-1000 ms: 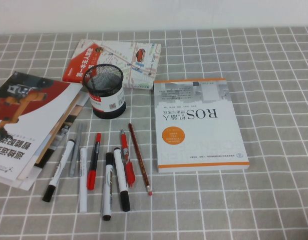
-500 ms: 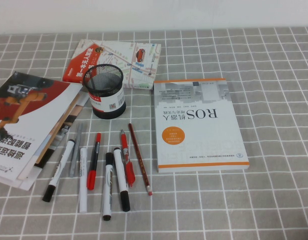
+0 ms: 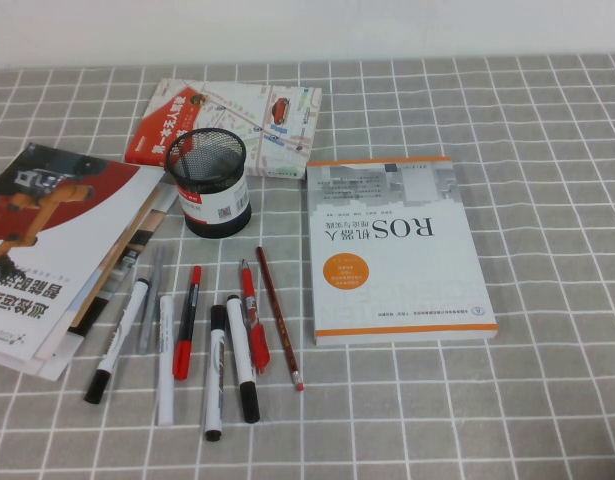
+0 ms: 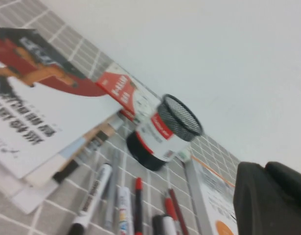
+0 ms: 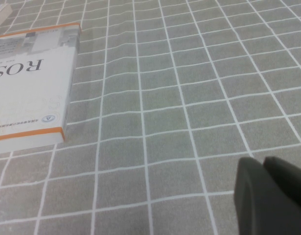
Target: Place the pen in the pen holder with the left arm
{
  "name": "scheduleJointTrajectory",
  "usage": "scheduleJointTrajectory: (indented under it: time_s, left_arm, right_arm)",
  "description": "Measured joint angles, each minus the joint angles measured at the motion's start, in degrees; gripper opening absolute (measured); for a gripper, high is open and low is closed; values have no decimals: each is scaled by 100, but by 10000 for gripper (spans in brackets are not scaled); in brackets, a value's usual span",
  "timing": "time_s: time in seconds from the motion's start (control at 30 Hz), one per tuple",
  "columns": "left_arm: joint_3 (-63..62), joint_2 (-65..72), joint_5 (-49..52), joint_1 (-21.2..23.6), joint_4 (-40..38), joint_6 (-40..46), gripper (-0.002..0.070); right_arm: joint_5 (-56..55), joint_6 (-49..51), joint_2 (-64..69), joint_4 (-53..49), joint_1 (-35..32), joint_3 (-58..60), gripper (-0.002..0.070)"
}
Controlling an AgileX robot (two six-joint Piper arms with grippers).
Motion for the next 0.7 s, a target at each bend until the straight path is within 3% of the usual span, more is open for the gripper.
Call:
scheduleJointTrajectory:
  time_s: [0.3,0.7]
  left_arm:
    - [-1421,606,1982,0,0,744,-2]
    - [-3494,3728,4141,0,33,2366,-2]
  right_arm:
    - [0,0,0,0,0,0,-15]
    - [0,0,0,0,0,0,-15]
